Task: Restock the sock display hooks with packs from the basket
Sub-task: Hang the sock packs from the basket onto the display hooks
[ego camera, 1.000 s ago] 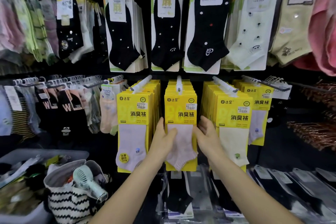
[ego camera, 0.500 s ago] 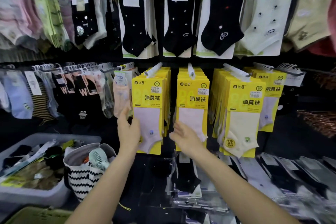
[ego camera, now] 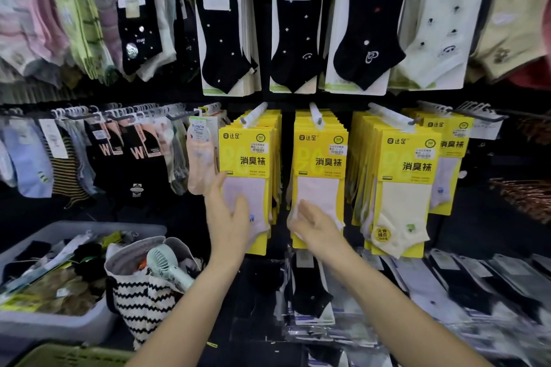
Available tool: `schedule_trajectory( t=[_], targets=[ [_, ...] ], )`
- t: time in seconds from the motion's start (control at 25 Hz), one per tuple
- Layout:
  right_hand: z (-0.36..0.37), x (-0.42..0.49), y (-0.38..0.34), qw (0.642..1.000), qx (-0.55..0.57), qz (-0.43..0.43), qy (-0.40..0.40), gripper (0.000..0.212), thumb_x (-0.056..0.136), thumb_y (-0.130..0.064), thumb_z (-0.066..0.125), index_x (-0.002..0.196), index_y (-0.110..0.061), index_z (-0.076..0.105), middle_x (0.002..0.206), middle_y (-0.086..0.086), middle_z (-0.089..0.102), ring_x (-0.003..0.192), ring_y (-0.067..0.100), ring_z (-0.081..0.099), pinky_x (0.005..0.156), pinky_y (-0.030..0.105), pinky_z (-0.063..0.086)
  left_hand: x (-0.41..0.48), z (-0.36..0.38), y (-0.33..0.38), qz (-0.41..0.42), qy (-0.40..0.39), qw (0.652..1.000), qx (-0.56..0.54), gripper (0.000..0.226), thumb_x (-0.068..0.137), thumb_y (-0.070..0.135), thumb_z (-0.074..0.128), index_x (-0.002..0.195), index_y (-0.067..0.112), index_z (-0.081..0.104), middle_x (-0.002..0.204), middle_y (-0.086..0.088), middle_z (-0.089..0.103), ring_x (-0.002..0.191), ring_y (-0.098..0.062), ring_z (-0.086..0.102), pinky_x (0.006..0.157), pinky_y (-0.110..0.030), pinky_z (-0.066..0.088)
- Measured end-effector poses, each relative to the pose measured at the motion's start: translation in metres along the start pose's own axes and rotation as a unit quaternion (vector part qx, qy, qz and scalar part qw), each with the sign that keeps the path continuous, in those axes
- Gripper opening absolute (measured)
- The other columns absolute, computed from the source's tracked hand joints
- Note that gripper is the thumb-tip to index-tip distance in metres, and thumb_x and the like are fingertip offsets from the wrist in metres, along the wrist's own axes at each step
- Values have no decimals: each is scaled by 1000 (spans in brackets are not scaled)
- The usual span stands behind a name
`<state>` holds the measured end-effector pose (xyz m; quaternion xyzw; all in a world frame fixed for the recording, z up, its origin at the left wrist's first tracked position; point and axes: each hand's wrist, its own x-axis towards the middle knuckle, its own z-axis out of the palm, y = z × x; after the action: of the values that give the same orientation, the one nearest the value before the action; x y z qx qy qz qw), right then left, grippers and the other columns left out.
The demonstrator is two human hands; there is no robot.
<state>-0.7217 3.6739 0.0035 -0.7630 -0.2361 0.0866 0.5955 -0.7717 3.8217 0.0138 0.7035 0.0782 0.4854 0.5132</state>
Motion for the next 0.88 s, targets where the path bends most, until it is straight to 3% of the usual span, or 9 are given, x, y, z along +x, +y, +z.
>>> schedule_trajectory(
  t=[0.12,0.2,0.36,0.48,0.56,0.64,0.72,0.8,0.88],
  targets=[
    [-32,-13,11,985,24,-31,166,37,94,-11,51,132,-13,50,129,-1,56,119,13,52,92,18,38,-23,34,11,-19,-111,993,-44,48,89,17,45,136,19,38,135,16,42,121,15,36,100,-11,31],
    [-47,-10,18,975,19,-27,219,39,93,-9,51,132,-12,49,130,2,55,114,12,53,89,18,40,-26,60,7,-99,-180,978,-31,53,95,12,42,145,13,26,150,2,31,136,-4,29,108,-18,24],
    [-55,1,21,990,-8,-3,141,45,91,-6,49,134,-20,44,134,-3,51,129,18,45,102,33,41,-13,91,-9,-261,-186,945,-62,46,97,19,34,141,7,38,145,-10,42,134,-26,38,113,-45,29],
    [-58,12,19,993,-1,-22,114,39,90,-9,45,105,-44,53,104,-21,59,106,-2,56,84,14,45,-4,101,-13,-294,-167,937,-88,33,94,27,35,102,7,61,113,-14,64,112,-31,56,101,-47,42],
    [-67,30,15,988,60,16,141,40,93,-21,40,130,-34,50,129,-12,54,122,-2,47,102,23,39,14,107,-7,-293,-141,936,-133,30,95,31,36,89,15,62,94,-5,69,98,-25,62,89,-40,47],
    [-80,54,9,972,157,84,151,49,98,-37,36,145,-26,34,149,-5,36,137,14,33,115,37,26,38,115,-3,-319,-127,922,-176,36,96,38,38,97,16,66,90,2,71,90,-17,64,81,-34,49],
    [-89,74,4,955,209,146,150,59,95,-52,37,146,-23,32,151,0,34,138,22,32,115,41,24,57,125,-8,-360,-121,906,-188,48,97,43,35,121,11,60,113,-8,66,106,-26,59,95,-40,45],
    [-92,92,4,947,226,174,144,64,92,-60,38,143,-21,39,147,6,42,133,26,40,113,46,28,69,136,-18,-376,-132,895,-199,56,99,40,33,136,0,44,136,-24,49,123,-40,47,105,-50,38],
    [-92,109,4,951,222,161,143,60,92,-60,36,132,-19,53,130,10,59,119,28,54,105,48,38,78,144,-27,-371,-135,892,-218,57,100,30,33,137,-13,28,133,-39,40,119,-47,48,88,-45,49]
  ],
)
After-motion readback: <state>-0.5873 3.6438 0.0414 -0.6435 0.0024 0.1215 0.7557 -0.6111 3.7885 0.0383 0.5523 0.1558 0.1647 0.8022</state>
